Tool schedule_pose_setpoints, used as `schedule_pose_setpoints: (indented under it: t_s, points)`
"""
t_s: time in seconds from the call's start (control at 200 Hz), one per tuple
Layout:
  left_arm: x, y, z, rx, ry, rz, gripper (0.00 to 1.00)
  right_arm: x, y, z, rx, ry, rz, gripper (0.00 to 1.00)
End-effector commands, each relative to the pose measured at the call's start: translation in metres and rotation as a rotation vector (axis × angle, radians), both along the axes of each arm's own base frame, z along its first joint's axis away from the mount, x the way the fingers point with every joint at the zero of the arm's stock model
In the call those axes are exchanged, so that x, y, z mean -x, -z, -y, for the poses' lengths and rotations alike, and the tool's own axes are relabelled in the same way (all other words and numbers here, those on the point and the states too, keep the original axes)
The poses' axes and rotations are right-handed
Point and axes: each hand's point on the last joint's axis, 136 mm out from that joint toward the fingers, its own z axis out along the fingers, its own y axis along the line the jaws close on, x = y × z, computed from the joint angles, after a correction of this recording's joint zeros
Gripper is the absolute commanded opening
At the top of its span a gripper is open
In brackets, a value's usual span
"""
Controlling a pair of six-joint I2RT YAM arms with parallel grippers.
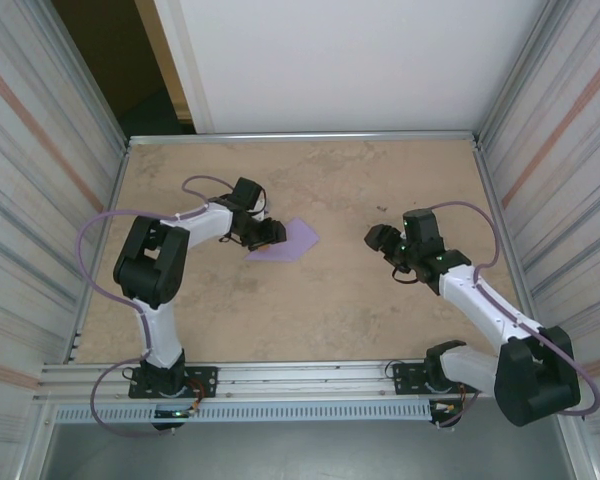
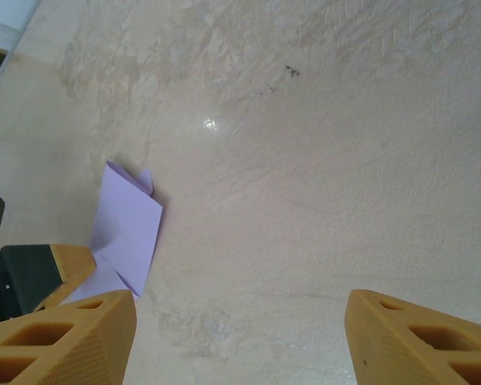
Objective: Fold a paper plane with a square sheet of paper (pick it up from the middle)
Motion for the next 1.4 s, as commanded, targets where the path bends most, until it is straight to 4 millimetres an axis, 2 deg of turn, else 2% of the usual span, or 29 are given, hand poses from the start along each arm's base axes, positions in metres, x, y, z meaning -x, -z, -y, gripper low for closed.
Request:
schedule_pose_setpoints:
  t_s: [0.0,0.15,0.341,0.436,0.581,0.707,1.022,1.398]
  points:
    - [0.0,0.006,-0.002,0.007,-0.025,-0.028,0.5,-0.002,0.0,-0.011,-0.036,-0.006,-0.012,0.68]
    - [0.021,0.016,0.006,0.066,-0.087,-0.136,0.46,0.0,0.007,-0.027,-0.072,-0.023,-0.045,0.68]
    - [0.057,0.026,0.033,0.126,-0.191,-0.271,0.38,0.01,0.021,-0.065,-0.148,-0.064,-0.111,0.67]
    - [0.068,0.028,0.046,0.161,-0.229,-0.306,0.34,0.016,0.029,-0.085,-0.188,-0.085,-0.149,0.66]
    - [0.074,0.031,0.045,0.188,-0.289,-0.327,0.25,0.025,0.045,-0.11,-0.23,-0.08,-0.219,0.63]
    - [0.079,0.035,0.042,0.181,-0.305,-0.345,0.23,0.031,0.059,-0.127,-0.258,-0.07,-0.269,0.56]
    - [0.084,0.039,0.043,0.196,-0.314,-0.372,0.21,0.03,0.084,-0.141,-0.271,-0.024,-0.341,0.46]
    - [0.084,0.04,0.043,0.221,-0.318,-0.386,0.2,0.012,0.083,-0.142,-0.292,-0.014,-0.262,0.35]
